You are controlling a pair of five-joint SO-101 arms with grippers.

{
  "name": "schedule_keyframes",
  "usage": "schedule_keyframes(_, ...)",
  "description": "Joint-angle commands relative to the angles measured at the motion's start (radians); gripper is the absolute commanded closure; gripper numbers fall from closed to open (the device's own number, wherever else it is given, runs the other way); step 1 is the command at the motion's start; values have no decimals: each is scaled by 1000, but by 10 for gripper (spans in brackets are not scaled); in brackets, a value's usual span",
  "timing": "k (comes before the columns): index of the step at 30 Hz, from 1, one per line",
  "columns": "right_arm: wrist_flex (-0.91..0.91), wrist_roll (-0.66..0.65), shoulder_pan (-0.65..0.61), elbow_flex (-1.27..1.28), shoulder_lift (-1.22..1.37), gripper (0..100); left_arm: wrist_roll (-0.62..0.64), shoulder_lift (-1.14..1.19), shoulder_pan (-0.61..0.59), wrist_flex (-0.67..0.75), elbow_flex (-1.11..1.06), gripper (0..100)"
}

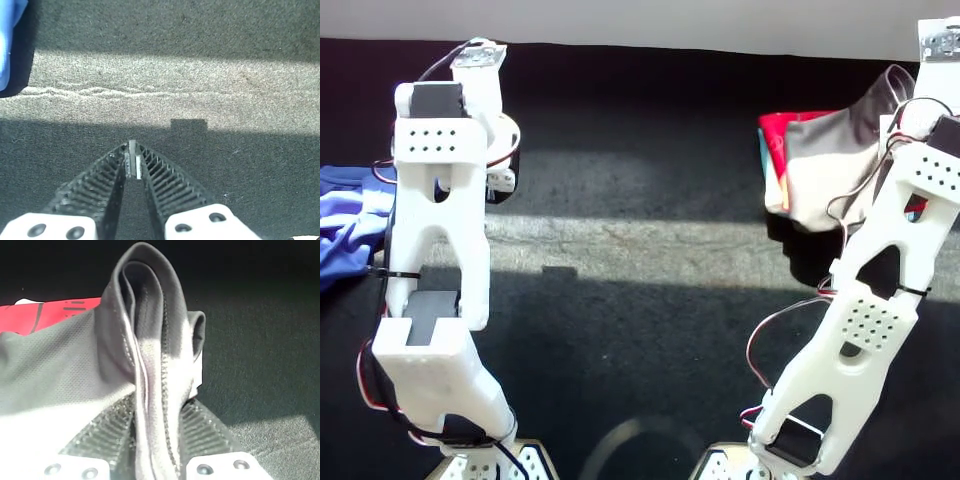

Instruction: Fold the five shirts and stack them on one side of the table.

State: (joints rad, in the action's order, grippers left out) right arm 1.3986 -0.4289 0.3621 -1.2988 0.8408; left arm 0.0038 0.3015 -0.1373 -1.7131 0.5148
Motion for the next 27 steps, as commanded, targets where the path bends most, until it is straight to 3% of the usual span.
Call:
schedule_keyframes(1, -22, -2, 4, -10, -12, 761, 0, -47, -10, 11, 2, 991)
schedule_keyframes(7, -99, 3, 19, -87, -19, 750, 0, -47, -10, 11, 2, 991)
schedule_keyframes(12, -111, 150, 15, -252, -19, 750, -2, -56, -13, 8, 5, 991)
schedule_keyframes(15, -30, 227, 4, -326, -19, 750, -3, -67, -48, 6, 13, 991)
schedule_keyframes(22, 177, 241, -56, -375, -13, 750, -11, -110, -252, 11, 12, 990)
schedule_keyframes(27, 317, 238, -117, -403, -25, 750, -106, -108, -472, 18, 8, 989)
